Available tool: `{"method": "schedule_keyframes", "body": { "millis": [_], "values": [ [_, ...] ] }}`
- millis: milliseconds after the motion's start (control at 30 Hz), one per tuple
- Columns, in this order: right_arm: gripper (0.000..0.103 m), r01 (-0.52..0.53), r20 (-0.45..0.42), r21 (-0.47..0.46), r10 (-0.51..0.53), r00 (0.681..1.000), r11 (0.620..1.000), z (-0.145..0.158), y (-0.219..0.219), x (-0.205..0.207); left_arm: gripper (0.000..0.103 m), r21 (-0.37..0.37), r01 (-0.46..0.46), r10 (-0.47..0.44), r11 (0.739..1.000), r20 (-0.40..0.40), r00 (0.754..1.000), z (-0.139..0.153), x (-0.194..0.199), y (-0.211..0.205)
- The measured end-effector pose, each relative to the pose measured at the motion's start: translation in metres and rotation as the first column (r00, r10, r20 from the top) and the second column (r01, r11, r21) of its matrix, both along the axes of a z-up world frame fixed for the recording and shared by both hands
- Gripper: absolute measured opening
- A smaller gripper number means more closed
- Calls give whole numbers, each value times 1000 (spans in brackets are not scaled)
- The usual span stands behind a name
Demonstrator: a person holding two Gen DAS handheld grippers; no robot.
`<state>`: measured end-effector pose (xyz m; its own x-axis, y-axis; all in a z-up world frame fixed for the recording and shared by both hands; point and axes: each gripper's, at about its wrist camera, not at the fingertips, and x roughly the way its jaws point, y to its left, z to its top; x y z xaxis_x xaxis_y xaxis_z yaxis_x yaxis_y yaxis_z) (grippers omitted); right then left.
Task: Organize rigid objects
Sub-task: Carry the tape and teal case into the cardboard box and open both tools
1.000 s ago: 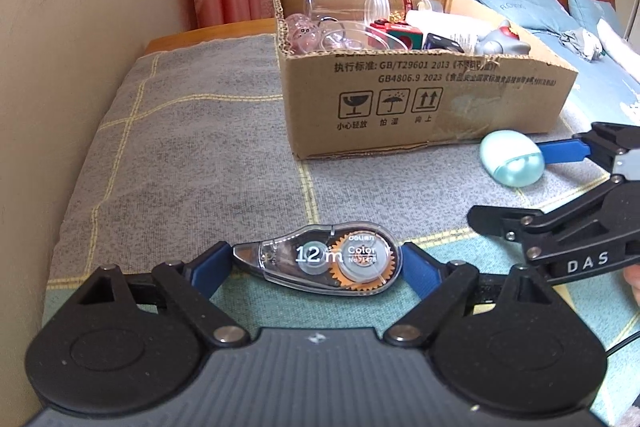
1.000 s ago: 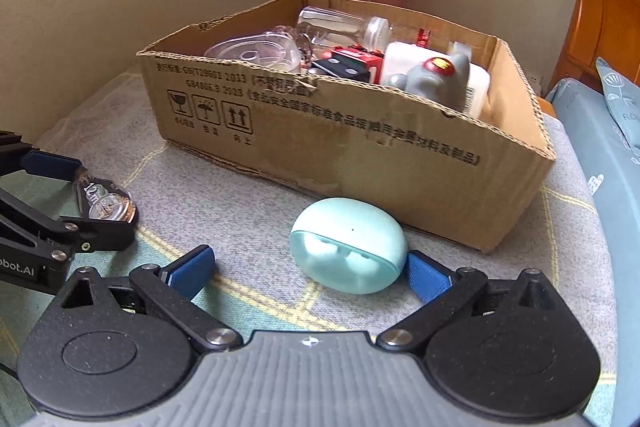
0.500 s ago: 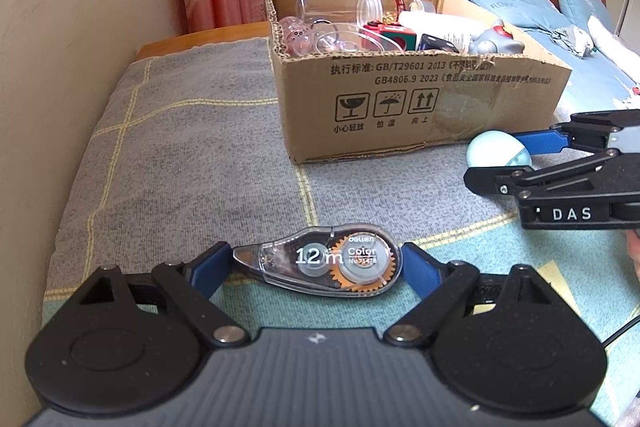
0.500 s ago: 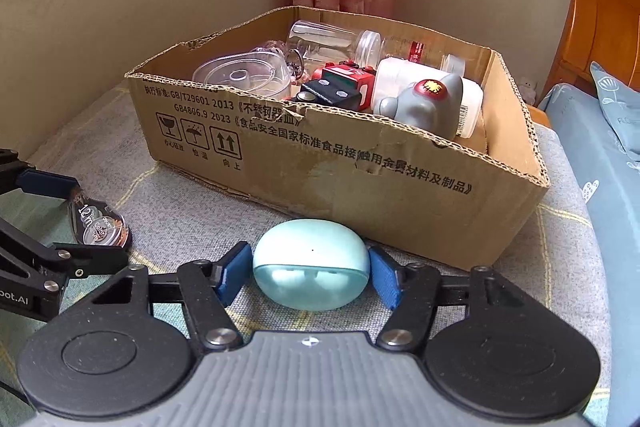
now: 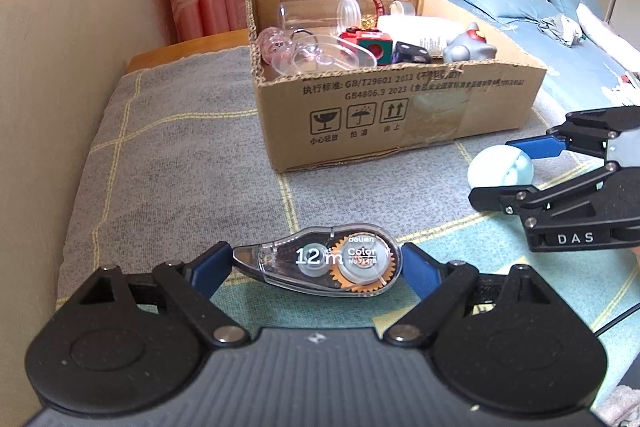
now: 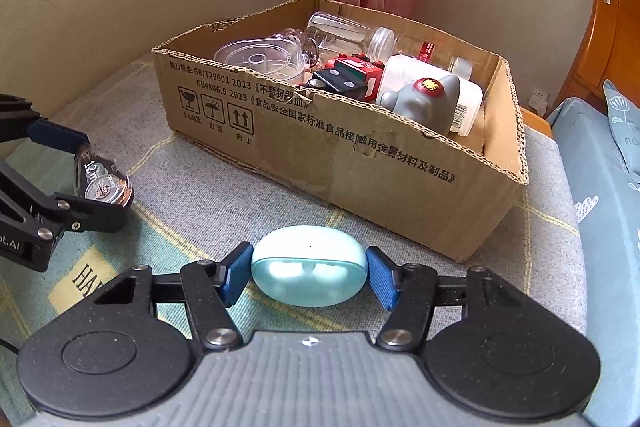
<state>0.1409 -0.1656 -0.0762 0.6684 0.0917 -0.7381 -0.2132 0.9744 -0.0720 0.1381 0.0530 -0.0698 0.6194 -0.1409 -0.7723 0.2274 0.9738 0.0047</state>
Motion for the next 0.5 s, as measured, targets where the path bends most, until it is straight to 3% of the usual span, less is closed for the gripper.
{"method": "schedule_keyframes", "body": {
  "millis": [233,500],
  "values": [
    [66,-50,2,-20,50,999,999,16,-7,-15,89,7,27,-27,1000,18,999,25,-4,-11],
    [66,-84,32,-15,84,996,996,43,-15,-23,89,14,39,-40,999,99,994,58,9,-22]
  ]
}}
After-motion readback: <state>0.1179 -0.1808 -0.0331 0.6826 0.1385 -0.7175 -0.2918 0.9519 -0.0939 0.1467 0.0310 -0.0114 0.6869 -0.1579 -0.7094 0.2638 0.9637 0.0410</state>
